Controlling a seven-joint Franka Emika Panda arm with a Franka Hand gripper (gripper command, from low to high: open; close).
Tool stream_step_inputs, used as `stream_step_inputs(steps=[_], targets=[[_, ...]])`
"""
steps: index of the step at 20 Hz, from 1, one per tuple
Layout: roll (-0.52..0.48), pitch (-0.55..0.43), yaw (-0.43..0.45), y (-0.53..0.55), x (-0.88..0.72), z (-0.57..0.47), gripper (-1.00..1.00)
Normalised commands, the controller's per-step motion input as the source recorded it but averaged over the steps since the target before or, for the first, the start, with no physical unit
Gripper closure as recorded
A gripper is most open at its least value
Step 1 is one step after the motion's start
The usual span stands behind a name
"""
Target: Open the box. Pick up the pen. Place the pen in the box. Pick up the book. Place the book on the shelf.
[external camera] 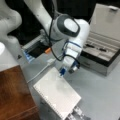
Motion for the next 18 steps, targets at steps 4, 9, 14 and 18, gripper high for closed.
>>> stream_step_inputs(steps=[4, 9, 14, 18], targets=[[-0.151, -0.126, 0.074, -0.09, -0.19, -0.14, 1.0], [-0.136, -0.132, 0.057, -0.08, -0.2, -0.11, 1.0], [-0.132, -0.169, 0.08, -0.08, -0.17, -0.1, 1.0], [-0.136, -0.177, 0.108, -0.11, -0.15, -0.11, 1.0]])
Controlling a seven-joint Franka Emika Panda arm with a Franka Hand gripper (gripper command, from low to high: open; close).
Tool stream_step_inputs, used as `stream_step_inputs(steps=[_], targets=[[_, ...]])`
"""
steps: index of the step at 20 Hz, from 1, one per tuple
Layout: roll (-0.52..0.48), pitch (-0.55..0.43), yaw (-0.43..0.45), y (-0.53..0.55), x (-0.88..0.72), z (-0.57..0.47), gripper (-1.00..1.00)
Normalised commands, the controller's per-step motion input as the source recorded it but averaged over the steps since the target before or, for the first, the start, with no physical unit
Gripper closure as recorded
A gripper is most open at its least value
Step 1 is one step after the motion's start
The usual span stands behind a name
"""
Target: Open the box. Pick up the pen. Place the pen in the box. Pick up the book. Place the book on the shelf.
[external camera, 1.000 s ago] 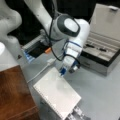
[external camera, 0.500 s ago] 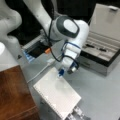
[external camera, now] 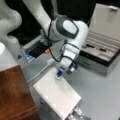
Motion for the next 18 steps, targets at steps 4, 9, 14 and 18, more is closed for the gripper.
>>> stream_step_inputs(steps=[4, 9, 14, 18], targets=[[-0.125, -0.167, 0.135, -0.17, -0.13, -0.11, 1.0], [-0.106, -0.165, 0.093, -0.14, -0.14, -0.09, 1.0], [-0.131, -0.14, 0.068, -0.05, -0.09, 0.07, 1.0], [-0.149, -0.054, 0.063, 0.0, -0.01, 0.25, 1.0]])
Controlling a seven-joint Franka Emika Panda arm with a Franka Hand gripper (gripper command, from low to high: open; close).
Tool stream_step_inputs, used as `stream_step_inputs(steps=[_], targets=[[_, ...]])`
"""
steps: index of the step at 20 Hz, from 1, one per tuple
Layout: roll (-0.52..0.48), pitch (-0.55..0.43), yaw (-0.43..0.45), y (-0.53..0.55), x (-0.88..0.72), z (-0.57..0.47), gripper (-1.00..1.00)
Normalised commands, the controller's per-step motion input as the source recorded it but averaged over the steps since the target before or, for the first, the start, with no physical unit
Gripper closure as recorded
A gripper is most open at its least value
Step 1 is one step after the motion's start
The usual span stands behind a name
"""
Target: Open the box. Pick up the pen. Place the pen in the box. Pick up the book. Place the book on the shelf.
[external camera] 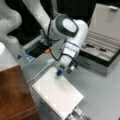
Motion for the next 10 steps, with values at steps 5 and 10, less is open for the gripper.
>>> stream_step_inputs(steps=[5, 10], targets=[[-0.134, 0.049, 0.047, 0.03, 0.09, 0.31, 1.0], [-0.101, 0.076, 0.011, 0.07, 0.24, 0.28, 1.0]])
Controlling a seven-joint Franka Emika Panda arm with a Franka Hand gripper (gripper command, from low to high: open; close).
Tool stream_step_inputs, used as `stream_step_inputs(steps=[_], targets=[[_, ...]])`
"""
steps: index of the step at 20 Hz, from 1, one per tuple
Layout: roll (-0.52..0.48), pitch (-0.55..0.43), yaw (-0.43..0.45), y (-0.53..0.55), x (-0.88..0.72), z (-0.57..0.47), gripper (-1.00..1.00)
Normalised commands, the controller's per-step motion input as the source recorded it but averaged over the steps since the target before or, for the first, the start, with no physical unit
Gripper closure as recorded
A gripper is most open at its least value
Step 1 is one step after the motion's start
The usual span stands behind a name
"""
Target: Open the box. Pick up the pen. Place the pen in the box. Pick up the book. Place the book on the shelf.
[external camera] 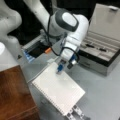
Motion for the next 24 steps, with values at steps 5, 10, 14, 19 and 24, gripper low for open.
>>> stream_step_inputs(steps=[5, 10, 14, 19, 24], targets=[[-0.143, 0.148, -0.09, 0.18, 0.27, 0.36, 1.0], [-0.153, 0.184, -0.201, 0.27, 0.21, 0.47, 1.0], [-0.077, 0.199, -0.287, 0.26, 0.17, 0.52, 1.0], [0.061, 0.158, -0.408, 0.23, 0.04, 0.48, 1.0], [0.116, 0.154, -0.49, 0.14, -0.04, 0.4, 1.0]])
